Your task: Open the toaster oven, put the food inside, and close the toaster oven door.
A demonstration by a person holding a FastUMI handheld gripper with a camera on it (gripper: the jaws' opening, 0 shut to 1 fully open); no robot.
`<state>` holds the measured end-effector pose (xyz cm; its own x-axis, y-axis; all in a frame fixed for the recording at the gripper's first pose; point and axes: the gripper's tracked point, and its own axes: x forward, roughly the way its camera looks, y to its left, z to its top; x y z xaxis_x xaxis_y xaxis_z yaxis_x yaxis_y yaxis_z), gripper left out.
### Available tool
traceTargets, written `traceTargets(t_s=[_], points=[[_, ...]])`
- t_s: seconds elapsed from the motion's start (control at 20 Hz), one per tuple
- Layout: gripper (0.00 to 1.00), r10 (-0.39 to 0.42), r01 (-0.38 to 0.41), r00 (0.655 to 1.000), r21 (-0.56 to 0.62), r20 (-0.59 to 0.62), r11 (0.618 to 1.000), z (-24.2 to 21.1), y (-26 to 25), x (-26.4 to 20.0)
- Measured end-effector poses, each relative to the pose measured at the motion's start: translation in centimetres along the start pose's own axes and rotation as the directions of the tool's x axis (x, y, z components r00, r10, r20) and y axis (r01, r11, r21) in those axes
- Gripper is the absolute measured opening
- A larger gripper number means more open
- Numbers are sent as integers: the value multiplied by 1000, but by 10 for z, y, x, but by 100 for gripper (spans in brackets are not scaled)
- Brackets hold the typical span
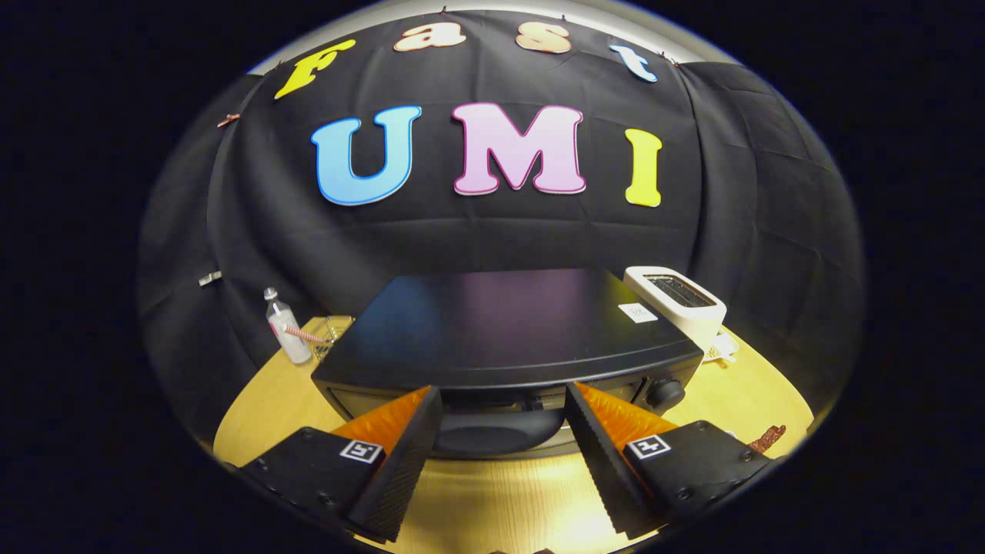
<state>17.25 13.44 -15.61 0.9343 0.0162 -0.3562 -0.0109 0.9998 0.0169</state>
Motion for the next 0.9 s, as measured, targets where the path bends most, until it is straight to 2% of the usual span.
traceTargets(t_s=[0.2,0.5,0.75,0.9], points=[[100,11,-12,1000,-16,-21,1000,-8,-1,-5],[100,34,-35,998,-14,-47,999,-32,-3,-37],[99,84,-86,983,-1,-162,996,-88,-6,-69],[98,117,-123,950,-1,-290,992,-143,-5,-86]])
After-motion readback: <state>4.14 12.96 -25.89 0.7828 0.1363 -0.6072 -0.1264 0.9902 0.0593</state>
